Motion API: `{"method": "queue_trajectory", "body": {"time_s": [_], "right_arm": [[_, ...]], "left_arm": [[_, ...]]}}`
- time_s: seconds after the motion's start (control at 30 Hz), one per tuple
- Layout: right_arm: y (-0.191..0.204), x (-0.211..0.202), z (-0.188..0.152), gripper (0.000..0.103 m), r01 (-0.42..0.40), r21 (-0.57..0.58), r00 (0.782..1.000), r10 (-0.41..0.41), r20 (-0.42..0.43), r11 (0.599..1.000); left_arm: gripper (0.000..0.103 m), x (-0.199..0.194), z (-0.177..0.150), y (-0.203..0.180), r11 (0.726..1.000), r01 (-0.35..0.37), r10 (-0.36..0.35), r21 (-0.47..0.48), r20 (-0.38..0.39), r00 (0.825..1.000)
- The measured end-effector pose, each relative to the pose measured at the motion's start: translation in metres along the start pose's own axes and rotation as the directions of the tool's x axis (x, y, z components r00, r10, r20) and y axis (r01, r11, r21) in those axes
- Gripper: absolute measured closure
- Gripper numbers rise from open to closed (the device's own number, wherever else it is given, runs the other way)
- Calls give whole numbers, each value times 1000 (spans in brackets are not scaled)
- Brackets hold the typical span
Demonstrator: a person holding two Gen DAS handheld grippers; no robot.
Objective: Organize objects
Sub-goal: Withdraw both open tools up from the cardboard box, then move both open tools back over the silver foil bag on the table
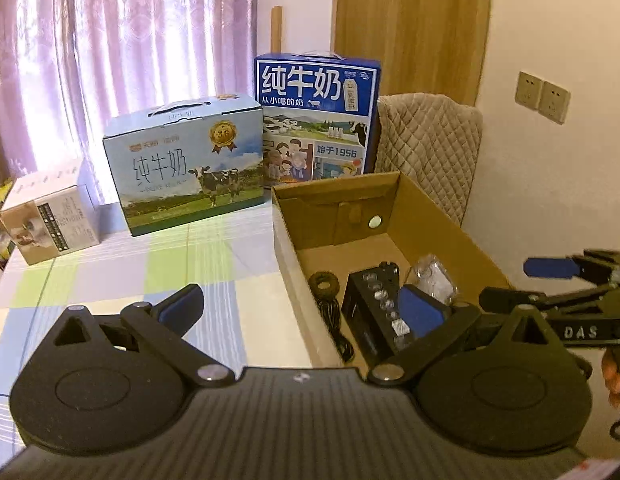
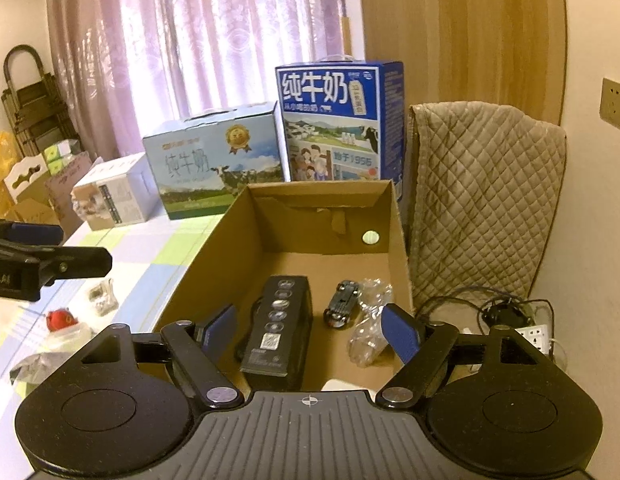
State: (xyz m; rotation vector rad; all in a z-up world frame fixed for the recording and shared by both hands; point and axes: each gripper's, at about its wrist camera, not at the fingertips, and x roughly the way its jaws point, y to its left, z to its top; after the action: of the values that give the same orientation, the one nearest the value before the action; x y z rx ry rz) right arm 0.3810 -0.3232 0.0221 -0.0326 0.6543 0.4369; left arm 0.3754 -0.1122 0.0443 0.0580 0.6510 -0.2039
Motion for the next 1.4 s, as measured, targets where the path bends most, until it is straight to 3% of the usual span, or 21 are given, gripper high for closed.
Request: {"method": "queue_trajectory", "body": {"time_s": [0.7, 1.4], "right_arm": [[70, -30, -33, 26, -77, 11, 994, 78, -74, 997], [175, 6, -64, 26, -164, -32, 969, 155, -195, 986]], "left_arm": [[1, -69, -61, 41, 998, -18, 13, -63, -92, 996], [1, -106, -121, 140, 979, -120, 92, -166, -168, 982]]}}
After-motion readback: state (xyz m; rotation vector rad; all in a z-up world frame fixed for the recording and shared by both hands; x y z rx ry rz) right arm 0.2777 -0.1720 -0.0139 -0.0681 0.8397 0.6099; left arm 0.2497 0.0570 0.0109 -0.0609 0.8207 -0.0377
